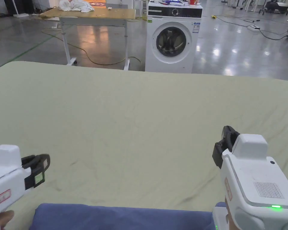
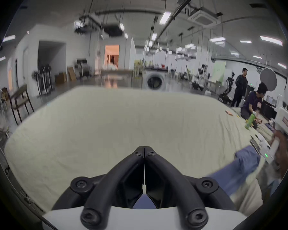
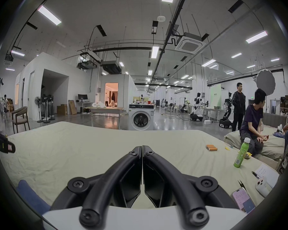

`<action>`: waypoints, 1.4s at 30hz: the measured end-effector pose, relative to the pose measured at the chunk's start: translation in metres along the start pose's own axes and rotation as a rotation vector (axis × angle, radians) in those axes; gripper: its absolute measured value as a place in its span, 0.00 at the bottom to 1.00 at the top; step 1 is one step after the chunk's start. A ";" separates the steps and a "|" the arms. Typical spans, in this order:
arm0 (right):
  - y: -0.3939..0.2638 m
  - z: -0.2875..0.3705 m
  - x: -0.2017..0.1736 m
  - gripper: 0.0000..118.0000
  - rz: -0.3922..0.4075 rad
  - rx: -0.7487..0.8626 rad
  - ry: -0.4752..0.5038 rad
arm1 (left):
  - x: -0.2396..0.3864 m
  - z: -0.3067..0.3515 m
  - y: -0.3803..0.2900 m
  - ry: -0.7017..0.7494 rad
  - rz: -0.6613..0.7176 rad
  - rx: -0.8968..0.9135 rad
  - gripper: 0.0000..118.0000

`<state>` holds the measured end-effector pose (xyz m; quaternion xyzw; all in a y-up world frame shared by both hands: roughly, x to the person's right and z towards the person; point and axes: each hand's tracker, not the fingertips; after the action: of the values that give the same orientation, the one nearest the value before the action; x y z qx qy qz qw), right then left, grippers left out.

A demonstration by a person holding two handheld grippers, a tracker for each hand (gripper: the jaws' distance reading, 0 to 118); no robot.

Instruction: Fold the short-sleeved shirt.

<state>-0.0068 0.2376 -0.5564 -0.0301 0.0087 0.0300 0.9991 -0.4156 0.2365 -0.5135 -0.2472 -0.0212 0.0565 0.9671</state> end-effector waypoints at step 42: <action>-0.028 -0.006 0.004 0.00 -0.005 -0.147 0.059 | -0.042 0.038 0.061 -0.272 0.478 -0.360 0.04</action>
<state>-0.0016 0.2094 -0.5604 -0.1042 0.0357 0.0271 0.9935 -0.4660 0.3026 -0.5094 -0.4021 -0.1012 0.3100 0.8555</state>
